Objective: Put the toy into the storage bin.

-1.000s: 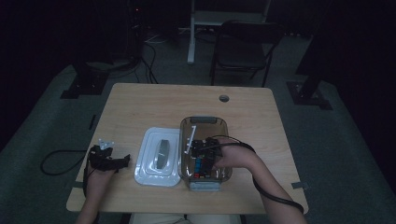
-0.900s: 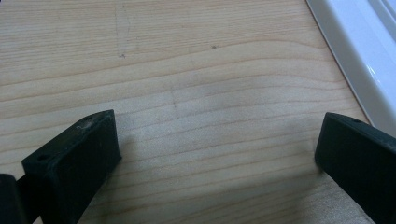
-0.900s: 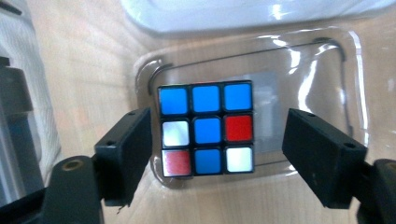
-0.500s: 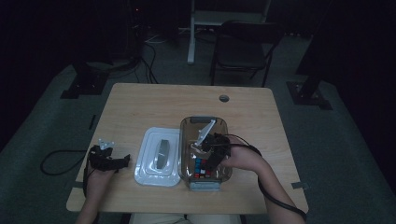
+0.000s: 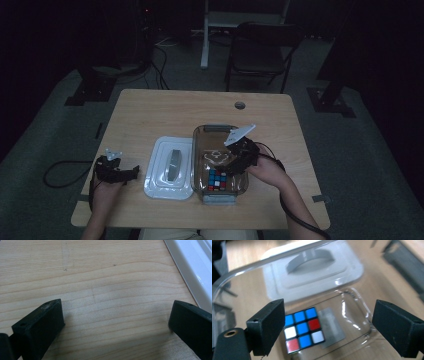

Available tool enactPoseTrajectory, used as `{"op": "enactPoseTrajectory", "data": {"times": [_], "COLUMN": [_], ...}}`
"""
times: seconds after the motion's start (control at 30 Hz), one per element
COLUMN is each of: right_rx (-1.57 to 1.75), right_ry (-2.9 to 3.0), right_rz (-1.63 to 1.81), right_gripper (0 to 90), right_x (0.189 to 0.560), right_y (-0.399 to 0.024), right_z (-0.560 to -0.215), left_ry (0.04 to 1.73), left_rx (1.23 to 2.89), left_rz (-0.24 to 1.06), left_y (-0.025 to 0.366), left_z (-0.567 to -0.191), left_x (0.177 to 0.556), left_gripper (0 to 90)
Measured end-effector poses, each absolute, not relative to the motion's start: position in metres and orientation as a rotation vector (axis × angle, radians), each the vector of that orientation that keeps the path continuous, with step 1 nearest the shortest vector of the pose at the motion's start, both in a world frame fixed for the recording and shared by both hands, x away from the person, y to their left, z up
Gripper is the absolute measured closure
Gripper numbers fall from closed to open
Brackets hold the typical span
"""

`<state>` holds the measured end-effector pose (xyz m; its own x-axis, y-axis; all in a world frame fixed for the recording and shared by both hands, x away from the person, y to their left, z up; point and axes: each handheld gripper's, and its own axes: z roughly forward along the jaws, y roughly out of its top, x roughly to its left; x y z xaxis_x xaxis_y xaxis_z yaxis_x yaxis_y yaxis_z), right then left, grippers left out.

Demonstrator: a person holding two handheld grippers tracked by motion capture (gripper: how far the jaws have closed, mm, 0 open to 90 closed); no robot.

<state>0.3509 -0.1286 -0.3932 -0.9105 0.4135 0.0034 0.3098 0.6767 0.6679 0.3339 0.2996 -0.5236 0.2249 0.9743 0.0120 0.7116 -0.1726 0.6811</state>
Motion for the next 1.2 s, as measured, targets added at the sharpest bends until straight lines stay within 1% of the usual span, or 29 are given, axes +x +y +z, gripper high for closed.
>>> {"op": "enactPoseTrajectory", "data": {"times": [0.3,0.37,0.57,1.0,1.2], "right_rx": [0.689,0.700,0.798,0.947,1.015], "right_ry": [2.484,2.473,2.351,2.174,2.106], "right_rz": [1.224,1.234,1.274,1.305,1.259], "right_gripper": [11.4,11.4,11.4,11.4,11.5], "right_x": [0.348,0.348,0.347,0.341,0.336], "right_y": [-0.158,-0.161,-0.185,-0.223,-0.239], "right_z": [-0.387,-0.387,-0.386,-0.403,-0.418], "left_ry": [1.545,1.546,1.546,1.546,1.546], "left_rx": [1.954,1.954,1.953,1.953,1.952], "left_rz": [0.621,0.622,0.622,0.623,0.623], "left_y": [0.300,0.300,0.300,0.300,0.300], "left_z": [-0.524,-0.524,-0.524,-0.524,-0.524], "left_x": [0.334,0.334,0.334,0.334,0.334], "left_gripper": [0.6,0.6,0.6,0.6,0.6]}}
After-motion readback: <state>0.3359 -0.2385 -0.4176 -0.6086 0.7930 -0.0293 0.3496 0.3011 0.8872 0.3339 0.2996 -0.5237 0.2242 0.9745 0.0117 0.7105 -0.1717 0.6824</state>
